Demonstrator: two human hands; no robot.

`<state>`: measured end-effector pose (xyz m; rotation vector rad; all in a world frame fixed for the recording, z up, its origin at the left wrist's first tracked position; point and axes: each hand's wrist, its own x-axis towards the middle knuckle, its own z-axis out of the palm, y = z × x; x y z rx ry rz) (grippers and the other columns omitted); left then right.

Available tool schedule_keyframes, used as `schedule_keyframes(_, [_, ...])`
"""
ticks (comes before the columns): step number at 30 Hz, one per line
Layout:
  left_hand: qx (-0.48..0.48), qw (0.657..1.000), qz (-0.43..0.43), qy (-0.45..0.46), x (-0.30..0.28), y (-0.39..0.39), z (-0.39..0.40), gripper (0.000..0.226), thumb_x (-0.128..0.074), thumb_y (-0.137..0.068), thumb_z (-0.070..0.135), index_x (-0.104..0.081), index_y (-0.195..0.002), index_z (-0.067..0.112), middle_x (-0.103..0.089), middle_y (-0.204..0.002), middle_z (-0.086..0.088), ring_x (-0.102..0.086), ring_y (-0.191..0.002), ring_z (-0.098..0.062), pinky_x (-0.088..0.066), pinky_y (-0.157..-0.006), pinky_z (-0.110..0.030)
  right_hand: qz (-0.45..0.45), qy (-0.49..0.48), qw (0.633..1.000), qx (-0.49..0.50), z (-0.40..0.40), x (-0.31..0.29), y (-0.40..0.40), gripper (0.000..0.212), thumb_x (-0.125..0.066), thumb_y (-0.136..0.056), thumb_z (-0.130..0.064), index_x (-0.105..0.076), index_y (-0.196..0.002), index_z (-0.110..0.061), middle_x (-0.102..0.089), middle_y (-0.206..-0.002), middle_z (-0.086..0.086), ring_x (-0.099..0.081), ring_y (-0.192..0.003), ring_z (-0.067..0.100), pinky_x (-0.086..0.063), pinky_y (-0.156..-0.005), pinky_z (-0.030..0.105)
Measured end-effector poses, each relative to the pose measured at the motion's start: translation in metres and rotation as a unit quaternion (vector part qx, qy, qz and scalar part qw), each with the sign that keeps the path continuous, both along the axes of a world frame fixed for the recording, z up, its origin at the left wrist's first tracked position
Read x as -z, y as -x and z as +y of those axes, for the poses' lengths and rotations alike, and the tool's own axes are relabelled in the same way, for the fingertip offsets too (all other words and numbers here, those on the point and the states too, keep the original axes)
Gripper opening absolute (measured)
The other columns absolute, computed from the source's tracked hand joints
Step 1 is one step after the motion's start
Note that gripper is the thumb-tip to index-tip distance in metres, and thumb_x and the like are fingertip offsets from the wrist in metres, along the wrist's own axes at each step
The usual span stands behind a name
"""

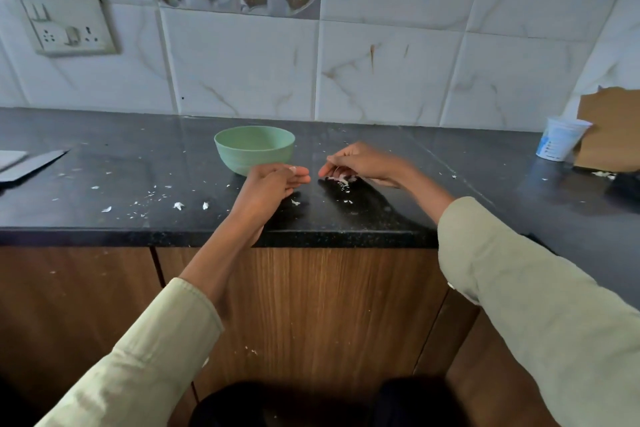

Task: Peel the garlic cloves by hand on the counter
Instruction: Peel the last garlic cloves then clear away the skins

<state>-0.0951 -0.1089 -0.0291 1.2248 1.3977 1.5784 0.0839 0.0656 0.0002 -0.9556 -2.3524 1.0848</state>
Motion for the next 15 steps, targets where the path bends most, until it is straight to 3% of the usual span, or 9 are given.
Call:
schedule_keyframes(3, [0.007,1.000,0.021,0.005,-0.002,0.000,0.002,0.025,-0.052,-0.108,0.012,-0.076,-0.111,0.009,-0.080,-0.108,-0.006,-0.074,-0.108,-0.014,-0.055,-0.107,-0.033,0.012,-0.008,1.000,-0.001,-0.010,-0.006,-0.008,0.032,-0.053,-0.111,-0.025,-0.078,-0.113,-0.005,-0.078,-0.115,0.014,-0.071,-0.094,0.010,-0.058,-0.086,0.020])
schedule_keyframes(5, [-0.016,0.995,0.103,-0.006,0.000,0.004,0.003,0.016,-0.063,-0.102,0.014,-0.078,-0.106,0.018,-0.080,-0.103,0.000,-0.074,-0.102,-0.010,-0.056,-0.101,-0.028,-0.007,-0.080,0.996,0.042,-0.010,-0.013,-0.017,0.031,-0.053,-0.111,-0.025,-0.078,-0.117,-0.007,-0.078,-0.117,0.008,-0.070,-0.097,0.010,-0.059,-0.089,0.022])
schedule_keyframes(8, [-0.033,0.960,0.279,-0.006,0.000,0.010,-0.003,0.010,-0.078,-0.092,0.015,-0.081,-0.101,0.020,-0.077,-0.088,0.007,-0.065,-0.073,0.009,-0.045,-0.072,-0.002,-0.110,-0.148,0.981,0.059,-0.013,-0.020,-0.029,0.032,-0.053,-0.111,-0.028,-0.076,-0.123,-0.007,-0.076,-0.123,0.006,-0.068,-0.094,0.003,-0.059,-0.085,0.020])
schedule_keyframes(10, [-0.004,0.941,0.337,0.023,-0.001,0.015,-0.003,0.011,-0.085,-0.087,0.015,-0.082,-0.097,0.020,-0.076,-0.084,0.009,-0.061,-0.064,0.014,-0.041,-0.065,-0.001,-0.132,-0.117,0.984,0.034,-0.021,-0.018,-0.031,0.032,-0.055,-0.111,-0.029,-0.075,-0.124,-0.008,-0.076,-0.121,0.004,-0.070,-0.099,0.006,-0.059,-0.088,0.020])
schedule_keyframes(13, [-0.007,0.935,0.354,0.034,-0.003,0.016,0.000,0.015,-0.086,-0.084,0.007,-0.084,-0.095,0.019,-0.079,-0.082,0.004,-0.065,-0.067,0.006,-0.044,-0.068,-0.006,-0.114,-0.122,0.986,-0.007,-0.034,-0.015,-0.028,0.022,-0.061,-0.108,-0.020,-0.077,-0.121,-0.014,-0.077,-0.113,0.004,-0.073,-0.102,0.017,-0.056,-0.094,0.024])
schedule_keyframes(15, [-0.009,0.935,0.353,0.025,-0.006,0.009,0.004,0.016,-0.084,-0.084,0.003,-0.085,-0.092,0.017,-0.079,-0.078,0.003,-0.070,-0.072,-0.001,-0.047,-0.069,-0.006,-0.093,-0.109,0.989,-0.039,-0.040,-0.017,-0.027,0.021,-0.065,-0.104,-0.013,-0.077,-0.122,-0.015,-0.078,-0.114,0.004,-0.074,-0.104,0.017,-0.057,-0.094,0.022])
